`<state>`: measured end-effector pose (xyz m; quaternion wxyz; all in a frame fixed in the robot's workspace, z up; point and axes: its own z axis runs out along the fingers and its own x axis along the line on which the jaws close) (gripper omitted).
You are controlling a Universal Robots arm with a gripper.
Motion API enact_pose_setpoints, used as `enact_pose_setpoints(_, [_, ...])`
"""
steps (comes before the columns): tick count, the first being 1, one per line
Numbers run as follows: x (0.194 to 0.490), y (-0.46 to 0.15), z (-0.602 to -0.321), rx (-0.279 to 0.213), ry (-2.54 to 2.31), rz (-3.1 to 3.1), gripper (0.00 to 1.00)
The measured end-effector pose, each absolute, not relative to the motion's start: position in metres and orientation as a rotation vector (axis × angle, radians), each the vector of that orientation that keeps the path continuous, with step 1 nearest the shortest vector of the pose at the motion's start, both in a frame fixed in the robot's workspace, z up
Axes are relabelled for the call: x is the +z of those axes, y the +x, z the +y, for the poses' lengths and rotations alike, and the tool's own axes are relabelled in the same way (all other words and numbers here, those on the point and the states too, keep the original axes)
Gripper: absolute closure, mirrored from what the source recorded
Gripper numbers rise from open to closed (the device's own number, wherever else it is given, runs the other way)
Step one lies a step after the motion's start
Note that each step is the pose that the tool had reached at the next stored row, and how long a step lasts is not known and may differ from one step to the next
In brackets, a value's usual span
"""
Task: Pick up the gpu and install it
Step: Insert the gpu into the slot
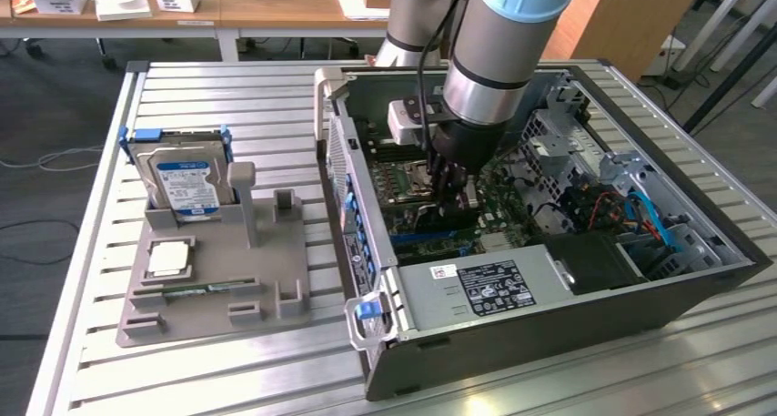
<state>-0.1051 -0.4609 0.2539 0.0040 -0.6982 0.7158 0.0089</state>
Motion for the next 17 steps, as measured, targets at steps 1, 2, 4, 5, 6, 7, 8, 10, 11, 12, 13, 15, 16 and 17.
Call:
enact_pose_setpoints(1, [0.2536, -0.1051, -0.4609, 0.028, -2.188, 2.243, 0.73])
enact_pose_setpoints(2, [0.2533, -0.1051, -0.4609, 0.028, -2.188, 2.243, 0.73])
enact_pose_setpoints(4, [0.2532, -0.1051, -0.4609, 0.028, -2.188, 2.243, 0.73])
enact_pose_setpoints(5, [0.2531, -0.1051, -0.4609, 0.028, -2.188, 2.243, 0.73])
enact_pose_setpoints(6, [0.2531, -0.1051, -0.4609, 0.028, -2.188, 2.243, 0.73])
enact_pose_setpoints(7, [0.253, -0.1051, -0.4609, 0.028, -2.188, 2.243, 0.73])
enact_pose_setpoints(8, [0.2528, -0.1051, -0.4609, 0.028, -2.188, 2.243, 0.73])
enact_pose_setpoints(10, [0.2528, -0.1051, -0.4609, 0.028, -2.188, 2.243, 0.73])
enact_pose_setpoints(11, [0.2526, -0.1051, -0.4609, 0.028, -2.188, 2.243, 0.73])
enact_pose_setpoints(12, [0.2526, -0.1051, -0.4609, 0.028, -2.188, 2.243, 0.73])
enact_pose_setpoints(13, [0.2527, -0.1051, -0.4609, 0.028, -2.188, 2.243, 0.73])
enact_pose_setpoints(15, [0.2526, -0.1051, -0.4609, 0.028, -2.188, 2.243, 0.73])
enact_pose_setpoints(16, [0.2526, -0.1051, -0.4609, 0.028, -2.188, 2.243, 0.73])
enact_pose_setpoints(17, [0.2523, -0.1051, -0.4609, 0.028, -2.188, 2.243, 0.73])
